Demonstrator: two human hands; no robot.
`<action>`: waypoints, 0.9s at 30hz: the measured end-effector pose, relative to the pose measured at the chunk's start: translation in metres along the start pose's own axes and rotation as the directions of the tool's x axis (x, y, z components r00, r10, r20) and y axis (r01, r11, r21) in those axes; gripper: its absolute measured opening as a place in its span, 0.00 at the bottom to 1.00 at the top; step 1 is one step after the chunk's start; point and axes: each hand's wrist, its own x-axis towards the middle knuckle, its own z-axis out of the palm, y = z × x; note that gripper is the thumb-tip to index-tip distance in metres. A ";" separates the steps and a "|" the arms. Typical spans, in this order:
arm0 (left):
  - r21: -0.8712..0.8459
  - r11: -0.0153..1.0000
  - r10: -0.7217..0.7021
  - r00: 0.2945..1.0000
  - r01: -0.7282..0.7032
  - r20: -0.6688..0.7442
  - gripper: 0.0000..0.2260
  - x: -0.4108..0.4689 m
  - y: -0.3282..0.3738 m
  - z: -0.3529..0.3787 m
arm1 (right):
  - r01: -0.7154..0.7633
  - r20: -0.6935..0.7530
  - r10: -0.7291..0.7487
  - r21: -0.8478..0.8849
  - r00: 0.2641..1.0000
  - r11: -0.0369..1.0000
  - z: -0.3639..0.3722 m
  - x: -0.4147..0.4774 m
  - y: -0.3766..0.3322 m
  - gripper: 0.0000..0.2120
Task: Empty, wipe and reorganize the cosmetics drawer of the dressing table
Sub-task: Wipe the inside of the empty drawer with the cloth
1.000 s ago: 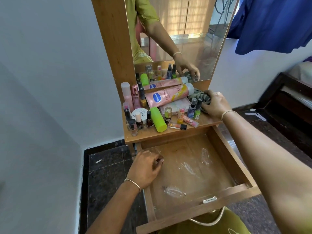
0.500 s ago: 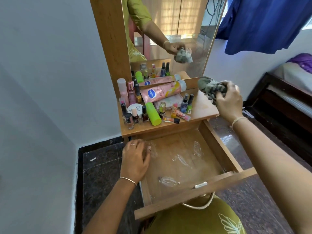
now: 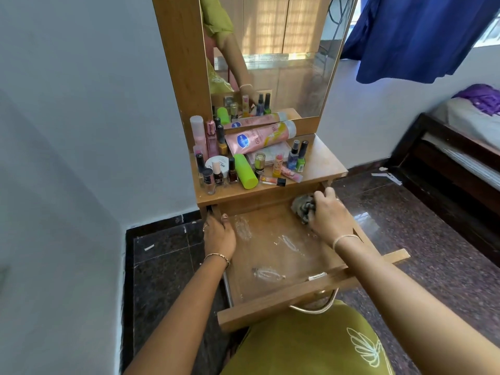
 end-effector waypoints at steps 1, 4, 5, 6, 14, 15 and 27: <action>0.002 1.000 0.015 1.000 -0.015 -0.001 0.17 0.000 -0.001 0.001 | 0.020 0.015 -0.019 -0.071 1.000 0.997 0.003 0.005 -0.002 0.05; -0.023 0.997 0.072 0.997 -0.072 -0.015 0.18 0.001 -0.008 0.002 | 0.039 0.069 -0.022 -0.255 0.997 0.966 0.010 0.021 -0.001 0.05; -0.038 0.996 0.079 0.997 -0.080 -0.020 0.18 0.002 -0.010 0.003 | 0.037 0.089 -0.010 -0.300 0.996 0.953 0.013 0.025 0.000 0.07; -0.048 0.995 0.085 0.996 -0.086 -0.025 0.19 0.003 -0.011 0.004 | 0.035 0.105 0.000 -0.336 0.994 0.941 0.017 0.029 0.001 0.09; -0.064 0.997 0.047 0.996 -0.052 -0.077 0.20 0.004 -0.020 0.009 | -0.168 0.168 0.211 -0.237 0.963 0.957 0.045 0.035 -0.004 0.13; -0.067 0.997 0.044 0.996 -0.049 -0.084 0.20 0.004 -0.021 0.010 | -0.184 0.162 0.223 -0.227 0.961 0.956 0.045 0.036 -0.006 0.12; -0.098 0.994 0.026 0.992 -0.038 -0.121 0.19 0.006 -0.025 0.013 | 0.284 0.274 -0.250 -0.092 0.929 0.954 0.070 0.007 -0.133 0.10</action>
